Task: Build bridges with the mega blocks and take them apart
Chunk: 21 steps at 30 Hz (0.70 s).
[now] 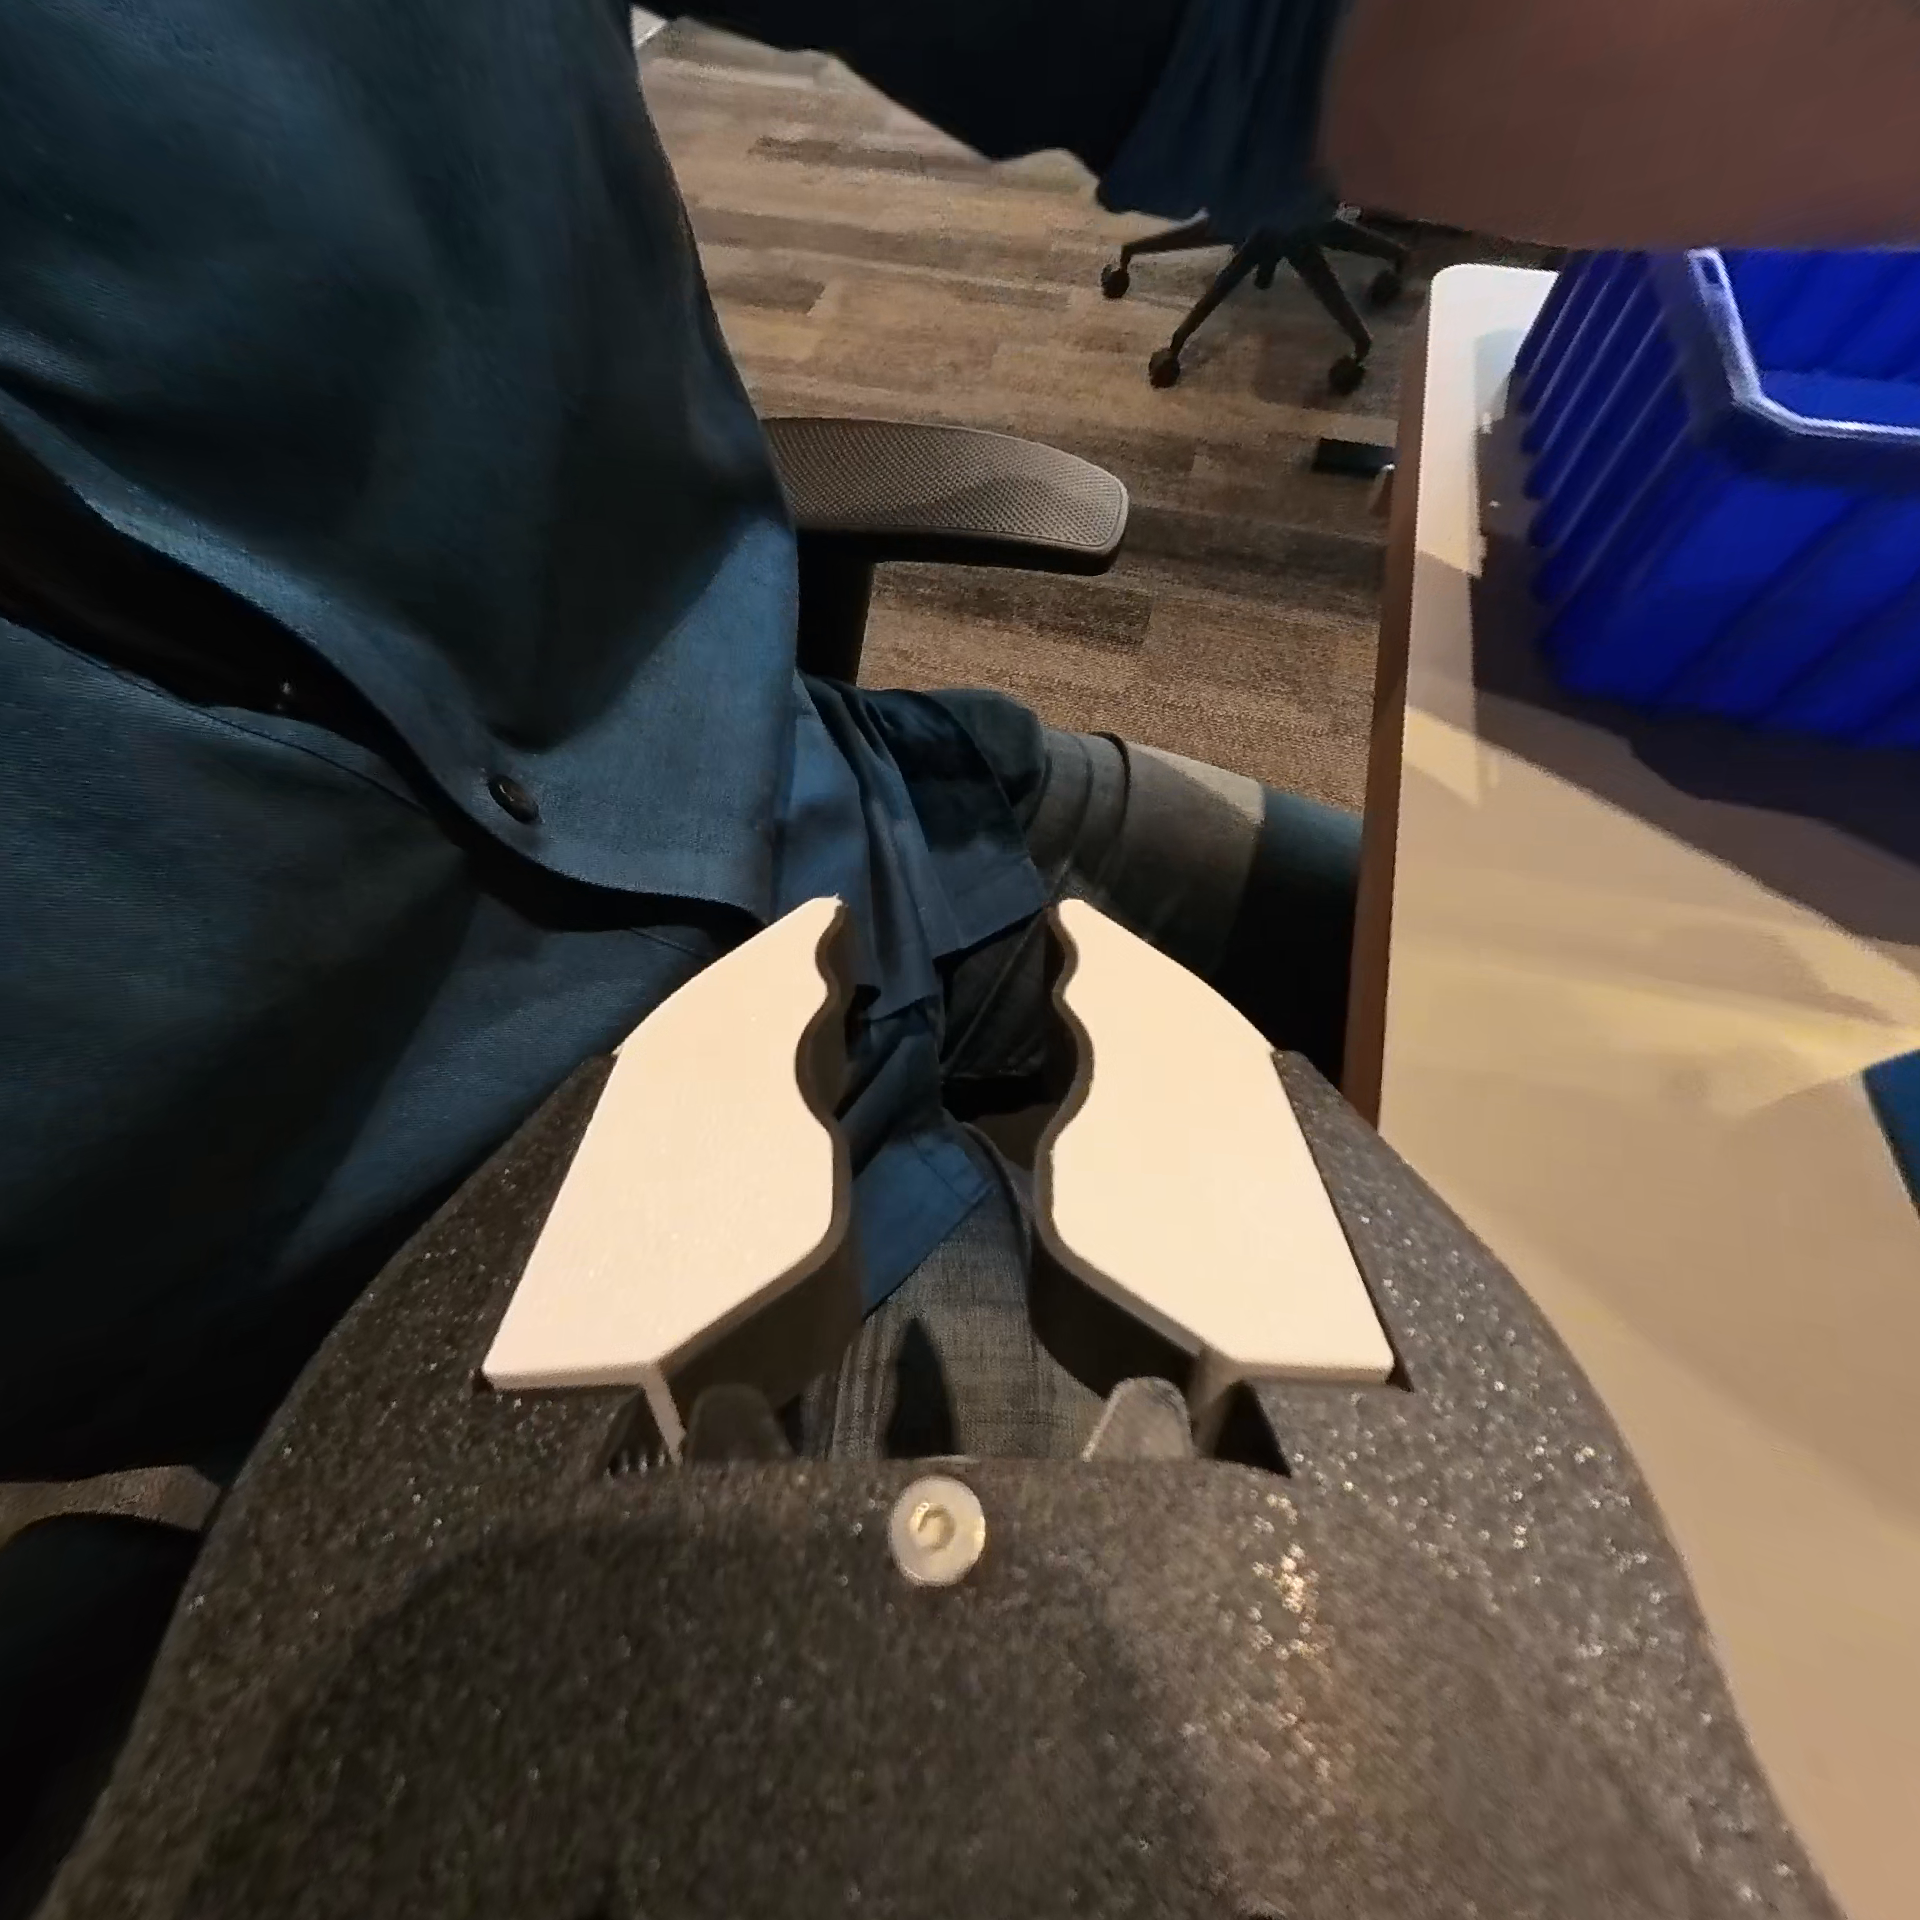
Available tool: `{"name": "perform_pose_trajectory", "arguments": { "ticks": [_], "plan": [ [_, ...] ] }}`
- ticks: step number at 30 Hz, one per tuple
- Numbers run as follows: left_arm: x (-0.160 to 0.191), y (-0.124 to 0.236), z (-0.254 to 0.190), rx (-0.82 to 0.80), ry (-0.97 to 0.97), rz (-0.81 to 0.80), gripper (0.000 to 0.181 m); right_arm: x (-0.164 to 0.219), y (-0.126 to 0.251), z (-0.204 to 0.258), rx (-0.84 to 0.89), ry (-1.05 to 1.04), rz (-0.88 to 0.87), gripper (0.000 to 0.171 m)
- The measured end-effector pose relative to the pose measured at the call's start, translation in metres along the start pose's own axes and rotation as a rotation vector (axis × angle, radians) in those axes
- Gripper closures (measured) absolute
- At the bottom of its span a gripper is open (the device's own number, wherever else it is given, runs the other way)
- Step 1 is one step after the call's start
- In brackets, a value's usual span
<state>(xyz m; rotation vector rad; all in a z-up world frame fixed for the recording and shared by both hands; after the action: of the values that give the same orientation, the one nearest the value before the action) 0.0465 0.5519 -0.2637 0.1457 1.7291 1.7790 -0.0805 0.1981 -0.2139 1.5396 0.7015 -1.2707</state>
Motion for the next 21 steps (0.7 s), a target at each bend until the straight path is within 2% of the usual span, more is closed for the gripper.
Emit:
{"name": "perform_pose_trajectory", "arguments": {
  "ticks": [6, 10, 13, 16, 21],
  "plan": [
    [-0.020, -0.007, 0.001, 0.081, -0.018, -0.060, 0.131, 0.004, 0.003, -0.002, 0.004, -0.013, -0.002, 0.137],
    [-0.015, -0.020, -0.001, 0.139, -0.042, 0.029, 0.133, 0.004, 0.006, -0.003, 0.010, -0.015, -0.010, 0.137],
    [-0.011, -0.026, -0.003, 0.152, -0.074, 0.092, 0.144, 0.004, 0.009, -0.004, 0.018, -0.016, -0.015, 0.137],
    [-0.004, -0.013, -0.006, 0.195, -0.073, 0.230, 0.145, 0.004, 0.010, -0.004, 0.021, -0.016, -0.023, 0.137],
    [0.009, 0.022, -0.022, 0.296, -0.001, 0.654, 0.144, 0.004, 0.009, -0.005, 0.013, -0.007, -0.023, 0.136]
  ]
}}
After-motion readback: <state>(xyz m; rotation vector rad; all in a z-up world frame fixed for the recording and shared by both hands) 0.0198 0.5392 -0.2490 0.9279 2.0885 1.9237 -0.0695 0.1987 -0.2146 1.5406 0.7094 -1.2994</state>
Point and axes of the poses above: each gripper's, where its closed fingertips meet, y back along the fingers, x out of its underside, z = x × y across the jaws, the point moved 5 cm from there along y, back along the fingers, and after that the axes turned 11 degrees about -z, right-handed, at the moved point
